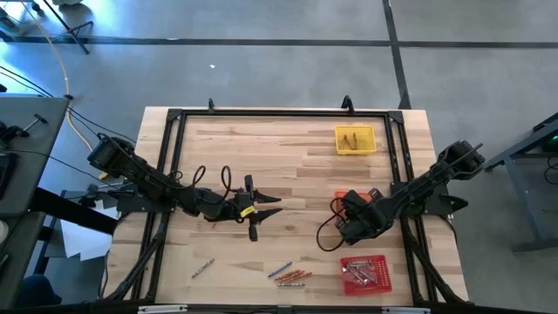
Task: Sort crayons
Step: Put the blue crayon into the orange bin, then put the gray crayon into the red bin
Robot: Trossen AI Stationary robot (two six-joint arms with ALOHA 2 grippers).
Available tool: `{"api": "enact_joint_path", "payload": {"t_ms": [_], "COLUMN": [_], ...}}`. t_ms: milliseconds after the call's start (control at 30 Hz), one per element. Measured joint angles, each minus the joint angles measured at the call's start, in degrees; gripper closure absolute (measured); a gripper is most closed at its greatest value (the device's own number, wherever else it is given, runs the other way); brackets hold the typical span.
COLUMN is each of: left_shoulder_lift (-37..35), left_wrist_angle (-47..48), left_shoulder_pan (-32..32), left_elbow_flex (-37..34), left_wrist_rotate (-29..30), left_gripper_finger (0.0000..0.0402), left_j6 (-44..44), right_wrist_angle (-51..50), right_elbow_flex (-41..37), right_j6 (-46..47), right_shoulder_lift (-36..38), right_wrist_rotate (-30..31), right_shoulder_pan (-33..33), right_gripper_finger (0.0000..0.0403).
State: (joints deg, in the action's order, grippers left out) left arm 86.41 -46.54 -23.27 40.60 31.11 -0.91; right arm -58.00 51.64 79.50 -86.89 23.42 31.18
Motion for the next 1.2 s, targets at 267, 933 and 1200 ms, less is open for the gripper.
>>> {"api": "enact_joint_path", "payload": {"t_ms": [267, 933, 1200], "left_shoulder_lift": [0.00, -0.22, -0.22], "left_wrist_angle": [0.00, 13.26, 48.88], "left_shoulder_pan": [0.00, -0.48, -0.26], "left_elbow_flex": [0.00, 0.01, 0.00], "left_wrist_rotate": [0.00, -10.21, -16.93], "left_gripper_finger": [0.0294, 0.0294, 0.0294], "left_j6": [-0.52, -13.59, -38.55], "right_wrist_angle": [0.02, -4.98, 11.93], "right_elbow_flex": [0.00, 16.84, 25.06], "right_j6": [0.00, -9.08, -30.21], "right_shoulder_lift": [0.00, -0.01, 0.01], "right_wrist_rotate": [-0.02, 4.50, 16.81], "right_shoulder_pan": [0.00, 1.29, 4.59], "right_gripper_finger": [0.0358, 0.0352, 0.0352]}}
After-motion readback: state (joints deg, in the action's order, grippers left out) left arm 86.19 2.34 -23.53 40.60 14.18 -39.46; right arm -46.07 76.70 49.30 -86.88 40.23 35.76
